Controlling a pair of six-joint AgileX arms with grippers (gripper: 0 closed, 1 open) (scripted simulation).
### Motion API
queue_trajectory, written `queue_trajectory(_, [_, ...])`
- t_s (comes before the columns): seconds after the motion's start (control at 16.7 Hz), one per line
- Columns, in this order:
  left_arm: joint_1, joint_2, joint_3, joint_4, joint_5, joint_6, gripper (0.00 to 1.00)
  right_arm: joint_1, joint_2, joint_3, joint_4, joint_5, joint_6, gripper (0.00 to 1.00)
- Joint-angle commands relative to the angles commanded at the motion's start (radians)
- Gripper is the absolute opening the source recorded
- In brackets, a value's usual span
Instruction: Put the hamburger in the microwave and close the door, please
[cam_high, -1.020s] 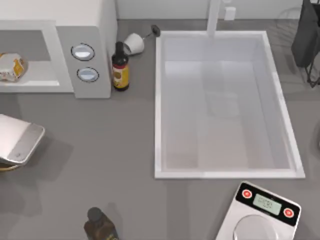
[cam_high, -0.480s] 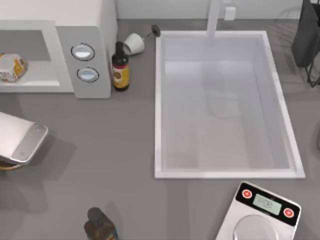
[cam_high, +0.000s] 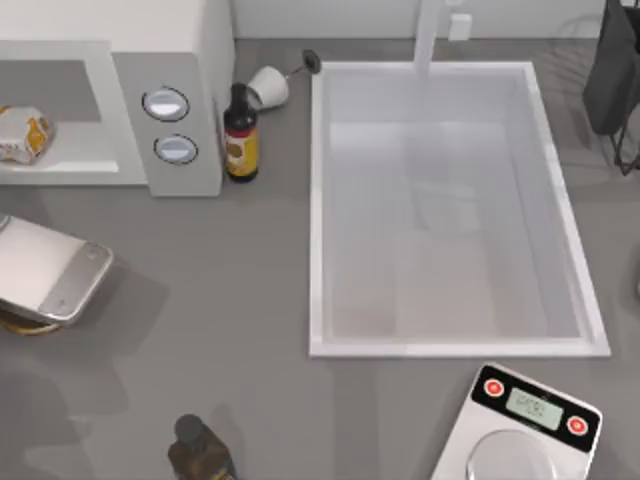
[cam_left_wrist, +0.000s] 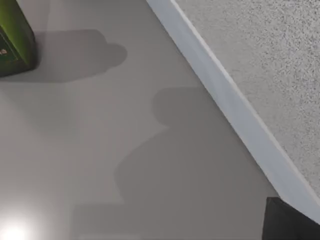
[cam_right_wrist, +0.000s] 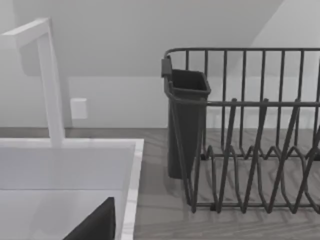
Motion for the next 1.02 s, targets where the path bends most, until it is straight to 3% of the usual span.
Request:
queue_trajectory(0.24, [-0.079,-0.032,-0.081,0.019,-0.039,-0.052,0.00,0.000,0.000,0.000,0.000,0.000,0.000,1.00])
queue_trajectory(0.6, [-0.077,-0.046,-0.045,0.032,-0.070,-0.061,0.00,0.000,0.000,0.000,0.000,0.000,0.000,1.00])
queue_trajectory(0.84, [-0.125,-0.129,0.004,0.084,-0.202,-0.213,0.00,0.000,0.000,0.000,0.000,0.000,0.000,1.00])
queue_trajectory(1.02, [-0.234,-0.197,0.005,0.104,-0.314,-0.354,0.00,0.000,0.000,0.000,0.000,0.000,0.000,1.00])
